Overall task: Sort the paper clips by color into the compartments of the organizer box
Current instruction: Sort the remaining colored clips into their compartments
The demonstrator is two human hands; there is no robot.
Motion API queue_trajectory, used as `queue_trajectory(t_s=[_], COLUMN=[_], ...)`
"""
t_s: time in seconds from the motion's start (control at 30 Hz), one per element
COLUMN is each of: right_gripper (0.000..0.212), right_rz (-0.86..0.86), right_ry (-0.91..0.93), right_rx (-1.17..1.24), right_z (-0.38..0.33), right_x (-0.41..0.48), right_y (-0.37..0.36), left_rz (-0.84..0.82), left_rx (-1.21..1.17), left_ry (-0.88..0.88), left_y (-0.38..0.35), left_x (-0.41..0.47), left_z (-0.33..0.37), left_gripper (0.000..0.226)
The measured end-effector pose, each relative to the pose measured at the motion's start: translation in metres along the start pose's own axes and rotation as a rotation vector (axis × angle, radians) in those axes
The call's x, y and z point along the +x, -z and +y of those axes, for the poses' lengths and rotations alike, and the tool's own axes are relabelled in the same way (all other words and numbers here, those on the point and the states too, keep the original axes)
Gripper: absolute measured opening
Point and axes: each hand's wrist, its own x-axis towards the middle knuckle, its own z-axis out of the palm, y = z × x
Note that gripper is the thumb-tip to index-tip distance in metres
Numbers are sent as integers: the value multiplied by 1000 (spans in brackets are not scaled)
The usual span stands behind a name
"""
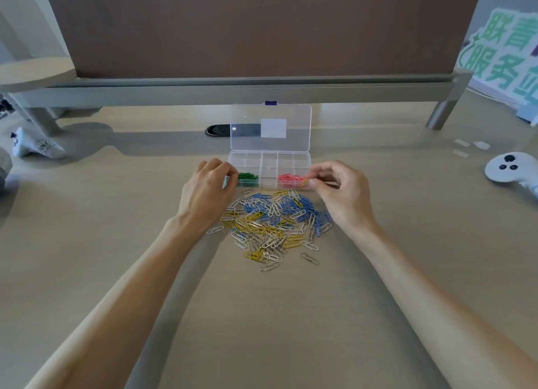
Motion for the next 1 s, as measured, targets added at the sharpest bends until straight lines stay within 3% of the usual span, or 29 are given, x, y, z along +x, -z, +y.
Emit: queue_trajectory(t_s=[0.53,1.0], right_gripper=[24,24], right_rz=[97,41], right_ry=[-31,-22], right_rx=[-13,-11], right_z=[31,27], right_x=[41,41], right_y=[-30,-28], left_rz=[31,-11], left_rx=[-98,-194], left_ry=[-60,72], left_y=[4,4], left_x=[-32,-23], left_z=[-2,-7], left_gripper=[6,9])
